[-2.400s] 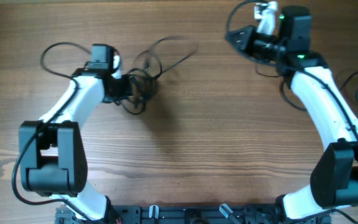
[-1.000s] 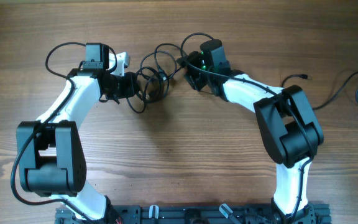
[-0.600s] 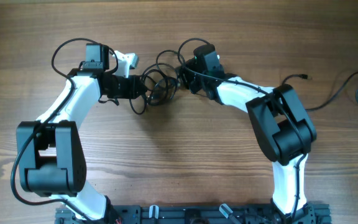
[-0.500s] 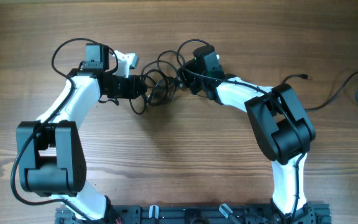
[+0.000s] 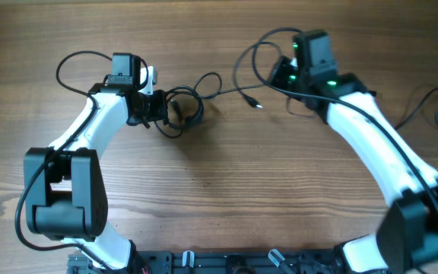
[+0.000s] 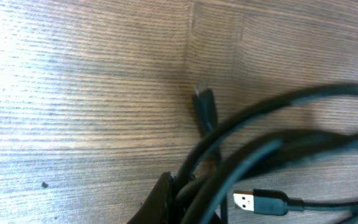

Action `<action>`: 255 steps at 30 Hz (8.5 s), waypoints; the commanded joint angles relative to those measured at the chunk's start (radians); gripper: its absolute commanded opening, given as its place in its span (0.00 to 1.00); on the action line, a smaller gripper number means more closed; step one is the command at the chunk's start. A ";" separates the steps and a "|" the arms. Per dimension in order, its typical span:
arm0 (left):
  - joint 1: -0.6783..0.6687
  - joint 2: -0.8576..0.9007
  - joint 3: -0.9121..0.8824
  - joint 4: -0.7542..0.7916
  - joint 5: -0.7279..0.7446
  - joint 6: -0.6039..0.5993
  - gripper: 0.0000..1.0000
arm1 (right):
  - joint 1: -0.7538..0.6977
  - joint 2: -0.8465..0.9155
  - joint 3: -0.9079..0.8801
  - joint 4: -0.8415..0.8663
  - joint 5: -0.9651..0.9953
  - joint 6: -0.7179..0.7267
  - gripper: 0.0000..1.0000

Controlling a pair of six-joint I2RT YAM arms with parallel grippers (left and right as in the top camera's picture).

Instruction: Untangle cables

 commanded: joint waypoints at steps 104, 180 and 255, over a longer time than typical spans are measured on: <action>0.149 -0.195 -0.006 -0.045 0.097 -0.019 0.26 | 0.164 0.343 0.058 0.074 -0.029 -0.154 0.48; -0.187 0.030 -0.006 -0.010 0.096 0.410 0.28 | 0.450 0.200 -0.337 0.068 -0.296 0.861 0.52; -0.253 0.032 -0.006 -0.039 0.006 0.356 0.62 | 0.375 0.062 -0.332 0.075 -0.476 0.731 1.00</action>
